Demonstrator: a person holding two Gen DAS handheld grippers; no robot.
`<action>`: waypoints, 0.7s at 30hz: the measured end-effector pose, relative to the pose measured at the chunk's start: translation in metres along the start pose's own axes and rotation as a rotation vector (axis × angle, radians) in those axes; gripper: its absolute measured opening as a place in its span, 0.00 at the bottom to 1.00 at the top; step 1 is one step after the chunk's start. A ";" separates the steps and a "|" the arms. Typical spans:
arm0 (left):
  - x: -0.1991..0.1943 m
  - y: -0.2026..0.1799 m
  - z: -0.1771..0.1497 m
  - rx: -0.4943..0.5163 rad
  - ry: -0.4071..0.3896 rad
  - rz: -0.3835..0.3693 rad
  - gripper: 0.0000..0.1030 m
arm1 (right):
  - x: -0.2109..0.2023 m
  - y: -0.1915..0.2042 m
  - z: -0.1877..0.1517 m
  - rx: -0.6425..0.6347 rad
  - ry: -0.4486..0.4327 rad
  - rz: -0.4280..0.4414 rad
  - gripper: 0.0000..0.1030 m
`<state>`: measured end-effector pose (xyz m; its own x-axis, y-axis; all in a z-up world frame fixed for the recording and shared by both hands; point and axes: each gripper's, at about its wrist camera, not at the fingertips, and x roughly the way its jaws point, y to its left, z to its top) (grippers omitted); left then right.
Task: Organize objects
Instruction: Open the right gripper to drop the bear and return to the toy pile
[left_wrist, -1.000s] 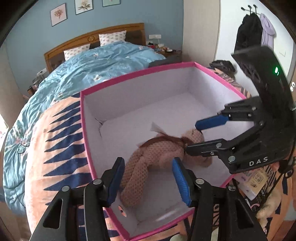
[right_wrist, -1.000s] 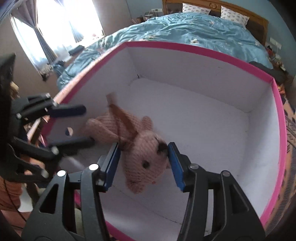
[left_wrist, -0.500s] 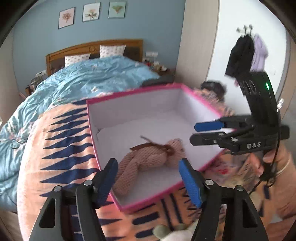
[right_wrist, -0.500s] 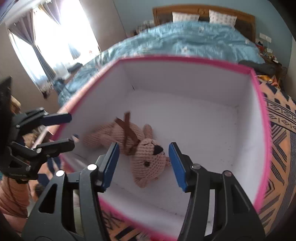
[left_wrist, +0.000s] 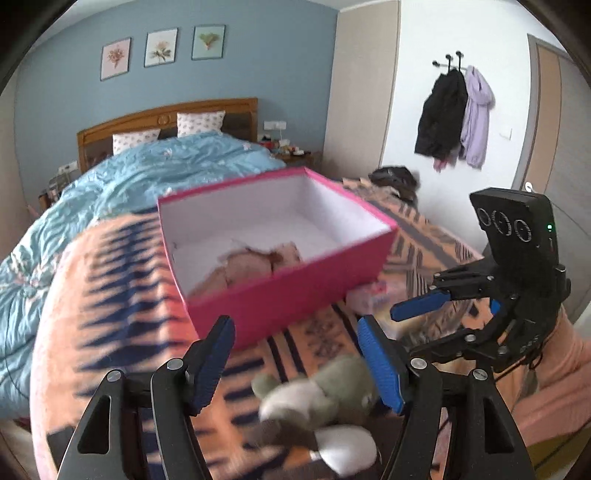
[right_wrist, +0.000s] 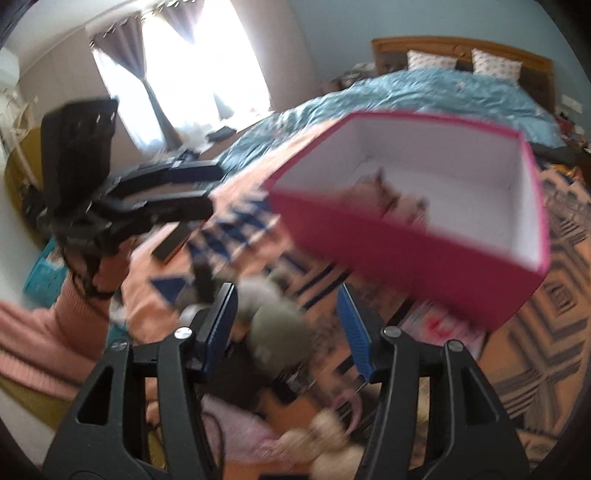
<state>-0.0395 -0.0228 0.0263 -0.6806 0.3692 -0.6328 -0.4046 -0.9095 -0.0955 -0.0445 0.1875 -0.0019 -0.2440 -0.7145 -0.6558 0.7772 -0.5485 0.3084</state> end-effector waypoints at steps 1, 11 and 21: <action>0.000 -0.002 -0.006 -0.005 0.011 -0.003 0.68 | 0.004 0.001 -0.006 0.004 0.015 -0.003 0.56; 0.026 -0.012 -0.052 -0.010 0.157 0.075 0.68 | 0.044 0.009 -0.055 0.085 0.121 0.004 0.56; 0.021 0.005 -0.096 -0.090 0.246 0.089 0.68 | 0.018 0.024 -0.084 0.002 0.213 0.026 0.57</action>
<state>0.0025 -0.0380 -0.0610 -0.5381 0.2395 -0.8082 -0.2861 -0.9538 -0.0922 0.0189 0.1983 -0.0642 -0.0959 -0.6202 -0.7785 0.7803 -0.5324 0.3280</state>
